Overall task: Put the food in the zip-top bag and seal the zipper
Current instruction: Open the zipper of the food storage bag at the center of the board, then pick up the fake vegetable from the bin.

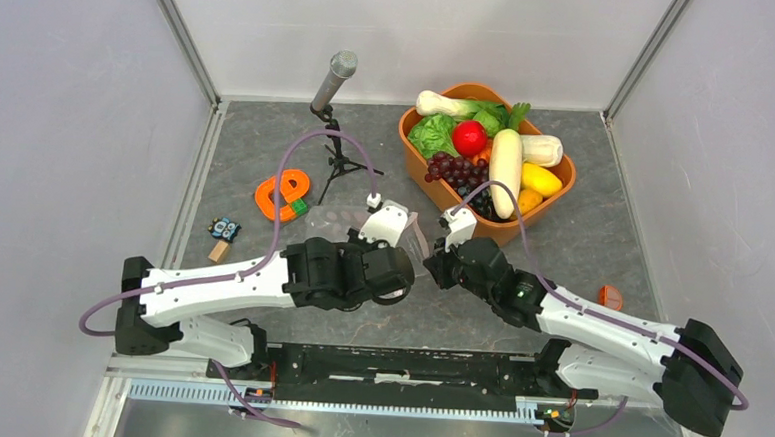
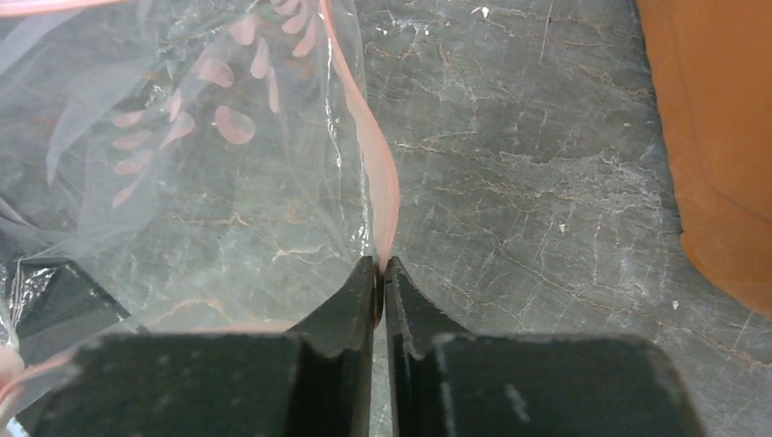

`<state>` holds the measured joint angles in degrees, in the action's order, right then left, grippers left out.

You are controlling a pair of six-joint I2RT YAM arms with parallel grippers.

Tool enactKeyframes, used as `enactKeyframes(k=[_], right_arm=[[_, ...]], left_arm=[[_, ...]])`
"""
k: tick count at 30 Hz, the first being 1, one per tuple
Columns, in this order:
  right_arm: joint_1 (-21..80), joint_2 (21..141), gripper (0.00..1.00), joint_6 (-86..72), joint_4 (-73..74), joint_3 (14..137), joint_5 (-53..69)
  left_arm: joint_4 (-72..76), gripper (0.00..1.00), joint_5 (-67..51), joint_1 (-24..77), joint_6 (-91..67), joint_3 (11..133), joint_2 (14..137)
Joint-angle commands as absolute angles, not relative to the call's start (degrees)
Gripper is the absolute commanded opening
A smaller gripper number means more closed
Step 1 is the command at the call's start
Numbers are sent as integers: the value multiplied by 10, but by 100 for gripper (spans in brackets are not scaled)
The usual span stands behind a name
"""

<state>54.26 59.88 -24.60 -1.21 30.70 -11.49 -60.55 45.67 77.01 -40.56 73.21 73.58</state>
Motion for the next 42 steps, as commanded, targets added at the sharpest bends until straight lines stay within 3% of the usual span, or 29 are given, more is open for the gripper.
enactKeyframes(k=[1,8,15,18,22,27,35,42], right_arm=[[541,588,18,-245,-36,318,-122],[540,528,36,-265,-77,300,-90],[540,445,40,-261,-50,301,-118],[539,402,48,-231,-17,328,-196],[534,396,73,-147,50,406,-341],[484,465,78,-37,109,542,-436],[278,563,82,-6,181,681,-332],[152,637,88,-49,182,673,-85]], left_arm=[[-549,2,445,763,-432,714,742],[-485,2,407,715,-408,677,745],[-448,2,381,698,-390,653,732],[-447,2,374,698,-386,650,732],[-437,2,370,698,-383,638,721],[-423,2,365,697,-376,627,703],[-405,2,349,696,-370,614,684],[-402,2,345,695,-369,599,661]])
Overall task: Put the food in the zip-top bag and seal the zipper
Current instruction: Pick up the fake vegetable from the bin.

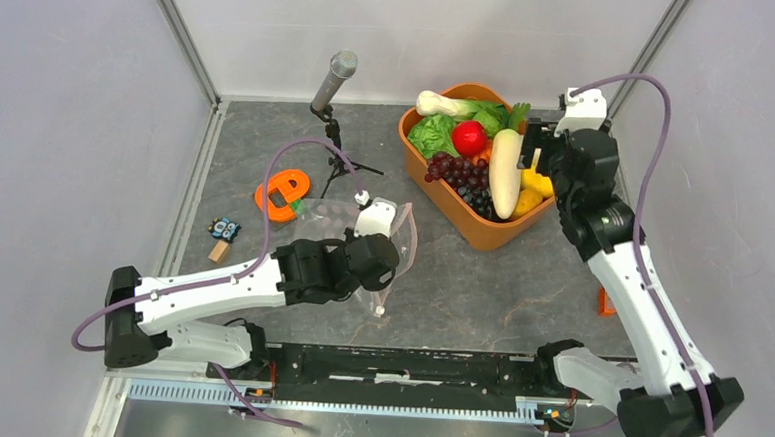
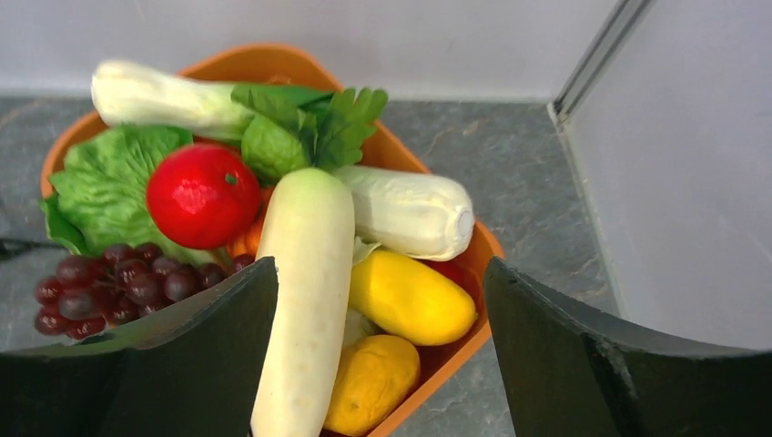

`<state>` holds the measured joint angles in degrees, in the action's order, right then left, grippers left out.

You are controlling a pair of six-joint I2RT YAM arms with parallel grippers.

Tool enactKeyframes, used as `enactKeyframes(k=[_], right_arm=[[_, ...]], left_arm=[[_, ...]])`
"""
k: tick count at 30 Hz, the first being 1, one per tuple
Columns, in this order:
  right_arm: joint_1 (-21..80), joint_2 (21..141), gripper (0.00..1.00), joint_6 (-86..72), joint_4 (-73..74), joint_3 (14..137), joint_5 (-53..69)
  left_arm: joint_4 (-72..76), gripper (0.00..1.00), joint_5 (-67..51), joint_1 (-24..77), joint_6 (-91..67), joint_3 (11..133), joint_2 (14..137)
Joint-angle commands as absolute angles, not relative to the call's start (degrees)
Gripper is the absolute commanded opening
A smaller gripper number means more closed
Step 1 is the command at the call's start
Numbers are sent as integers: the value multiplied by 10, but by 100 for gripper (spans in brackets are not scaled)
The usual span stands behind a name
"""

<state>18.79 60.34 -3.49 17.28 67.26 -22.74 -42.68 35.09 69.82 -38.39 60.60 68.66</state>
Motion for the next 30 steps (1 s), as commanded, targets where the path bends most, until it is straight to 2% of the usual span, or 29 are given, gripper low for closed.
enactKeyframes(k=[1,7,11,17,20,24,28,30], right_arm=[[142,646,91,-51,173,665,-72],[90,724,94,-68,128,686,14],[88,801,93,-67,159,752,20],[87,859,97,-76,160,780,50],[87,898,93,-73,194,812,36],[86,895,80,-71,172,797,49],[87,891,84,-73,176,795,48],[86,893,79,-73,179,795,55]], left_arm=[[-401,2,343,694,-368,598,659],[-399,2,335,694,-366,593,650],[-399,2,331,694,-366,592,648],[-401,2,330,695,-368,589,640],[-402,2,331,694,-367,589,637],[-403,2,331,694,-368,588,636],[-403,2,331,694,-369,590,638],[-403,2,331,694,-371,590,637]])
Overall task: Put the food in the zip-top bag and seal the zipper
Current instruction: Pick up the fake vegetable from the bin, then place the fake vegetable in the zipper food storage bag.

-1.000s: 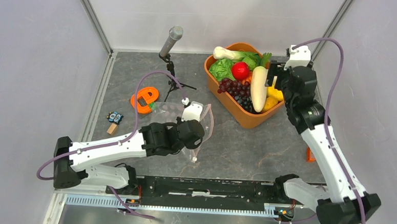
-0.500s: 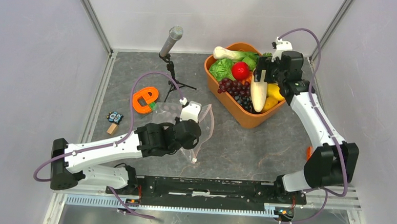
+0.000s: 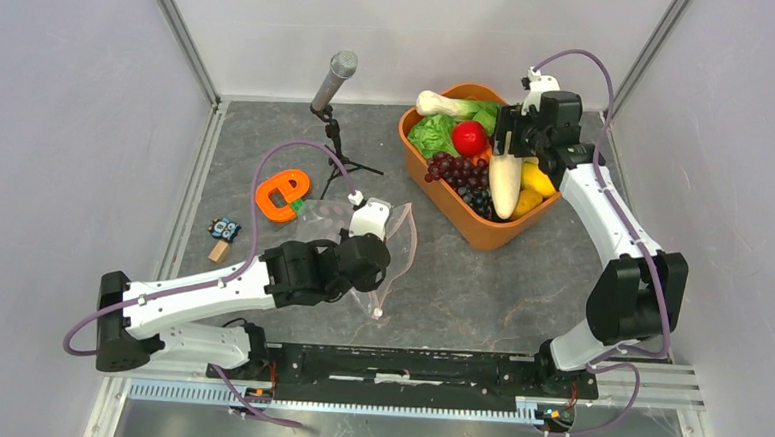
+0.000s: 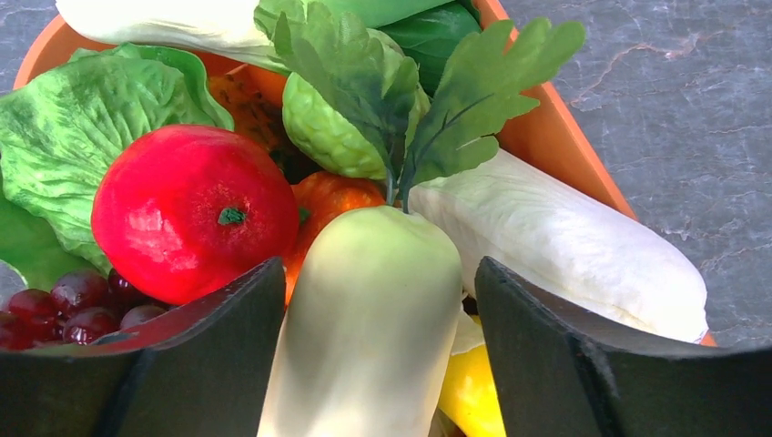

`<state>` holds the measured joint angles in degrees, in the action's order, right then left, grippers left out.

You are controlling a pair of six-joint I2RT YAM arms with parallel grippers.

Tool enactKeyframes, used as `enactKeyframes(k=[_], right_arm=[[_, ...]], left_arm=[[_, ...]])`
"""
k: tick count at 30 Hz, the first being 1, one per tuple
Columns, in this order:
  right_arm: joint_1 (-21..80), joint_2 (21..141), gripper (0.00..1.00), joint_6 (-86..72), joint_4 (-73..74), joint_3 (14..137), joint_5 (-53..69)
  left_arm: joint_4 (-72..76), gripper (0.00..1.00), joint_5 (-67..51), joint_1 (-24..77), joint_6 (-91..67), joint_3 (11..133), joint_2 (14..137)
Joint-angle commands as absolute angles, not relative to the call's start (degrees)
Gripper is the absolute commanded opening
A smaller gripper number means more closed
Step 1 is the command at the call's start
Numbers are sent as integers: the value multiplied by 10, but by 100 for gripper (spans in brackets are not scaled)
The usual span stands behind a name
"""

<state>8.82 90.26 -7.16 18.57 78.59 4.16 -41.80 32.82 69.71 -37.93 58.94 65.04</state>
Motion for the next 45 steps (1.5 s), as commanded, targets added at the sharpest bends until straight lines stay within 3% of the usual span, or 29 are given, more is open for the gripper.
enactKeyframes(k=[1,4,10,12,20,27,32,45], right_arm=[[86,893,77,-73,179,793,57],[86,894,76,-73,184,792,56],[85,876,53,-77,166,788,58],[85,855,40,-77,141,777,61],[85,715,27,-104,8,673,15],[86,538,25,-220,-231,483,88],[111,466,22,-290,-316,411,140],[317,395,22,-281,-458,285,-19]], left_arm=[[-403,2,331,693,-370,590,637],[-403,2,330,694,-370,590,637],[-403,2,329,694,-370,590,637],[-401,2,328,693,-370,588,635],[-390,2,325,693,-369,587,632],[-347,2,281,681,-360,577,627],[-315,2,237,667,-365,575,621],[-260,2,169,656,-410,584,618]])
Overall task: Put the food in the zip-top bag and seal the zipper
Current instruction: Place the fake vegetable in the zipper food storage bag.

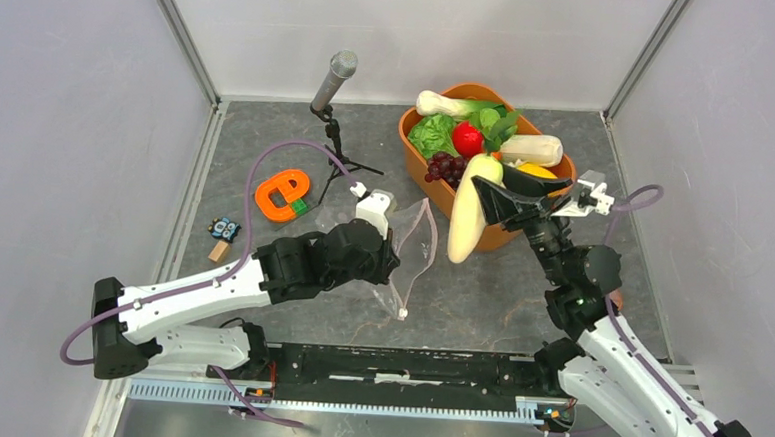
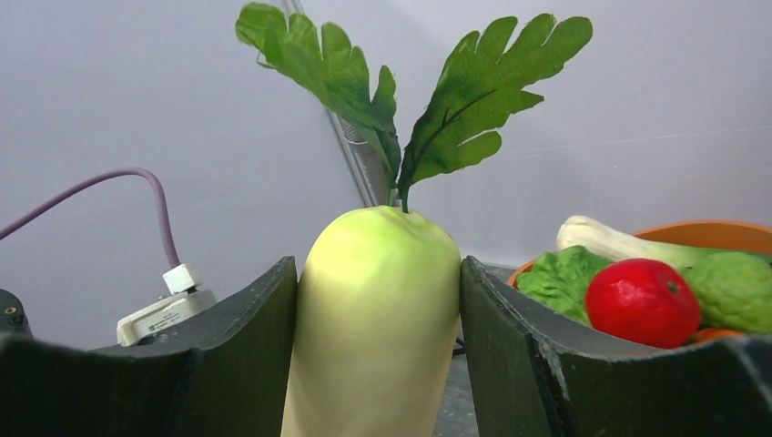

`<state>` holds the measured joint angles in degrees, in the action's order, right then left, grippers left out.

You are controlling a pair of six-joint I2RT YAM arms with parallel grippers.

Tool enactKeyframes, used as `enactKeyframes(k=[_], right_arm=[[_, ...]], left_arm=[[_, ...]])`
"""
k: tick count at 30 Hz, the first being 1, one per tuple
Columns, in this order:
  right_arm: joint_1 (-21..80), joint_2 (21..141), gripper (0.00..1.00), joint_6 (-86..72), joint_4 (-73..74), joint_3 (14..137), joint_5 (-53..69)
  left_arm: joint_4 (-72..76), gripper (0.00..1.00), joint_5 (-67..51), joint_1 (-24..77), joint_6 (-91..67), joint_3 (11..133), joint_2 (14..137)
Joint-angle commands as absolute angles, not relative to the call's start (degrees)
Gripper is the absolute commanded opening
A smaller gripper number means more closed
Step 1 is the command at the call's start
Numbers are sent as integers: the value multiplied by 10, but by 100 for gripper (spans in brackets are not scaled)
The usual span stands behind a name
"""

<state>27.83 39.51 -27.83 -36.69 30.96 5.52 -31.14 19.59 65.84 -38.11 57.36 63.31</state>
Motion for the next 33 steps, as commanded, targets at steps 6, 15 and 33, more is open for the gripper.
enactKeyframes(k=[6,15,33], right_arm=[[406,417,24,-244,-580,235,-115],[536,491,24,-110,-757,200,-246],[601,583,33,-5,-904,141,-190]], left_arm=[[-235,2,163,656,-428,592,617],[-226,2,155,656,-439,606,606],[-217,2,216,655,-449,584,535]])
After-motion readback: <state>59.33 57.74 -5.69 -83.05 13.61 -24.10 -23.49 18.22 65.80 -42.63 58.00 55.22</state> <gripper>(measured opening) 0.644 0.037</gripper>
